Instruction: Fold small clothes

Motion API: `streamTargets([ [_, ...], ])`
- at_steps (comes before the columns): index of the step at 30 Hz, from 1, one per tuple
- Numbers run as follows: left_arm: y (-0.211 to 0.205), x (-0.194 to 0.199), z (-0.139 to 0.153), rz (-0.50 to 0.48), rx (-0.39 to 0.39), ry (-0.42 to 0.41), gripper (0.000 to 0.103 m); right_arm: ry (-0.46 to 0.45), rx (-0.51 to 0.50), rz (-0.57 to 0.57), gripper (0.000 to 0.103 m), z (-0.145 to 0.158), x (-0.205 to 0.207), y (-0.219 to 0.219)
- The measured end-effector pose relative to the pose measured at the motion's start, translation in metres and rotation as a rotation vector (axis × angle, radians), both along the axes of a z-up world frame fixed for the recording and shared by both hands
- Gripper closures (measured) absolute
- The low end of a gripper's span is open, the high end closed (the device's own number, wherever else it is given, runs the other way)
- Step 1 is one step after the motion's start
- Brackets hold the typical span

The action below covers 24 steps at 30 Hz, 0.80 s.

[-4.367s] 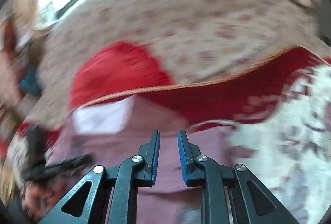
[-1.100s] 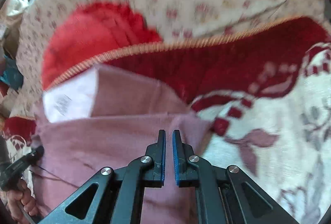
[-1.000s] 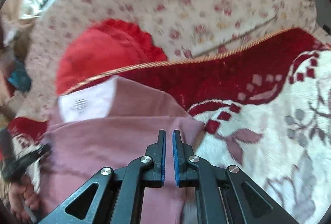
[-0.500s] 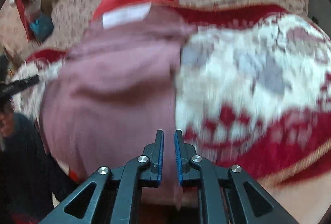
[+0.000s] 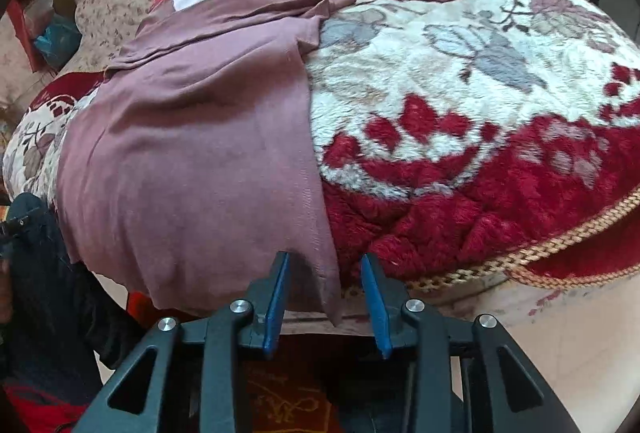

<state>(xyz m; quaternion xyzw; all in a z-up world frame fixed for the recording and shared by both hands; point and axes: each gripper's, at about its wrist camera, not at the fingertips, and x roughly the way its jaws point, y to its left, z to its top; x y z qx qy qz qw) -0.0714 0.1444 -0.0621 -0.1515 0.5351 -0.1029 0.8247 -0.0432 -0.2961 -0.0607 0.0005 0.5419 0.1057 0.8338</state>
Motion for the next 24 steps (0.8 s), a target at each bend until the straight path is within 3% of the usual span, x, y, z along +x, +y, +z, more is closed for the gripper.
streamTargets([
  [3, -0.001, -0.001, 0.0, -0.001, 0.018, 0.005, 0.049, 0.0, 0.009, 0.028, 0.069, -0.001, 0.0, 0.004],
  [8, -0.003, -0.001, -0.005, -0.011, 0.038, 0.023, 0.049, 0.019, 0.062, -0.008, 0.089, -0.003, 0.003, -0.006],
  [17, -0.008, 0.015, -0.028, -0.046, 0.006, 0.147, 0.049, 0.058, 0.074, -0.014, 0.09, -0.012, 0.012, -0.004],
  [19, -0.007, 0.018, -0.032, -0.013, 0.004, 0.16, 0.049, 0.061, 0.072, -0.016, 0.09, -0.014, 0.013, -0.003],
  [22, -0.009, 0.028, -0.053, -0.013, -0.068, 0.257, 0.049, 0.062, 0.073, -0.015, 0.09, -0.013, 0.013, -0.004],
  [24, -0.012, 0.031, -0.06, -0.004, -0.069, 0.283, 0.049, 0.062, 0.074, -0.015, 0.09, -0.013, 0.014, -0.003],
])
